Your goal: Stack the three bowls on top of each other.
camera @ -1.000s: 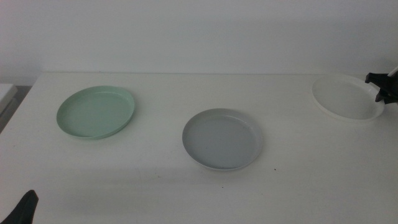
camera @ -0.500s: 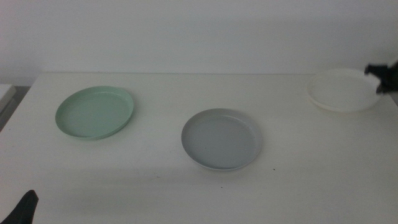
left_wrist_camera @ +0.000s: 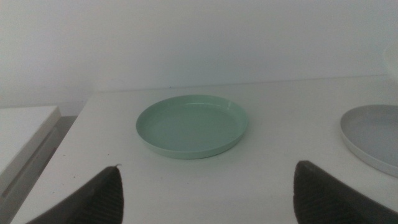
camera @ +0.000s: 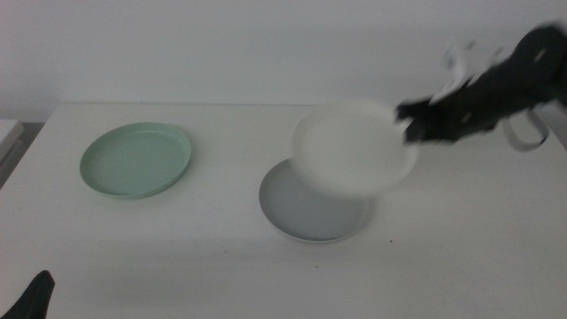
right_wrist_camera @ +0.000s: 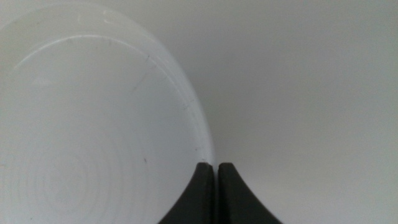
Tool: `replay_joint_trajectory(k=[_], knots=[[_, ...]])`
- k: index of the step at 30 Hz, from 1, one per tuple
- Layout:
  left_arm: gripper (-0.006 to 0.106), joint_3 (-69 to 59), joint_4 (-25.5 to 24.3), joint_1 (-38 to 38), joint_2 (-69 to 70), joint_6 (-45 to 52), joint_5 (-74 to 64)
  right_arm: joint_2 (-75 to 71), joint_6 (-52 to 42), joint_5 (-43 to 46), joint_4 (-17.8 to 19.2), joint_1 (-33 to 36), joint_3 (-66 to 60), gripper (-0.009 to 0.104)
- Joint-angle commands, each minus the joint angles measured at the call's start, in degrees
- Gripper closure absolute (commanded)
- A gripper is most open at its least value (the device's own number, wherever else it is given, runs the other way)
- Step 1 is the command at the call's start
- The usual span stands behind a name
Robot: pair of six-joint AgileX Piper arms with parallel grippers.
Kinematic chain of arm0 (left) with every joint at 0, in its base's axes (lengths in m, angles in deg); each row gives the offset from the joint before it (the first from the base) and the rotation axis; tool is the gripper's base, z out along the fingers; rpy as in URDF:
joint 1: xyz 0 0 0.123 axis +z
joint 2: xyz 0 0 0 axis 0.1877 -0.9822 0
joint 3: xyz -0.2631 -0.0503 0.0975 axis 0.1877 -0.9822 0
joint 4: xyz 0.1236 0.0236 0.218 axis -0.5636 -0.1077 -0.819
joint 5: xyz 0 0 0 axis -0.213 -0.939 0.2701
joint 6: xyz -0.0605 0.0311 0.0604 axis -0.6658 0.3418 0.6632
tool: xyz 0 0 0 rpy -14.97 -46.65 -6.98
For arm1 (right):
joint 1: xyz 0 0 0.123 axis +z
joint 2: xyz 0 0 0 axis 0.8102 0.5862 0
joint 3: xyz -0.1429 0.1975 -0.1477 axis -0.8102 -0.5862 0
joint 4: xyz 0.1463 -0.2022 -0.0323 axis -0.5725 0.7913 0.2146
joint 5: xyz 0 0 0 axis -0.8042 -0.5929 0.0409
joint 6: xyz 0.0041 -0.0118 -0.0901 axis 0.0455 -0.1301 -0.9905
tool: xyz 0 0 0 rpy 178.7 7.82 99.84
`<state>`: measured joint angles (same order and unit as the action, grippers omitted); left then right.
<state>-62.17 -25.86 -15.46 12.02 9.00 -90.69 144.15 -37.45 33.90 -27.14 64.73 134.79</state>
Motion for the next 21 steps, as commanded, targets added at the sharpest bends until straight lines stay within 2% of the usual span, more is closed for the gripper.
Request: replay_joint_trajectory(k=[1,7,14,21], knots=[[0.007,-0.02,0.18,0.18,0.19,-0.07,0.78,-2.09,1.62,6.14,0.25,3.71,-5.77,0.098],[0.007,-0.02,0.18,0.18,0.19,-0.07,0.78,0.85,2.53,8.36,0.25,9.58,-7.19,0.098],[0.007,-0.02,0.18,0.18,0.19,0.16,0.78,3.18,6.03,13.65,0.41,9.85,-7.19,0.098],[0.007,-0.02,0.18,0.18,0.19,0.04,0.78,5.5,6.03,14.41,0.62,9.72,-7.19,0.098]])
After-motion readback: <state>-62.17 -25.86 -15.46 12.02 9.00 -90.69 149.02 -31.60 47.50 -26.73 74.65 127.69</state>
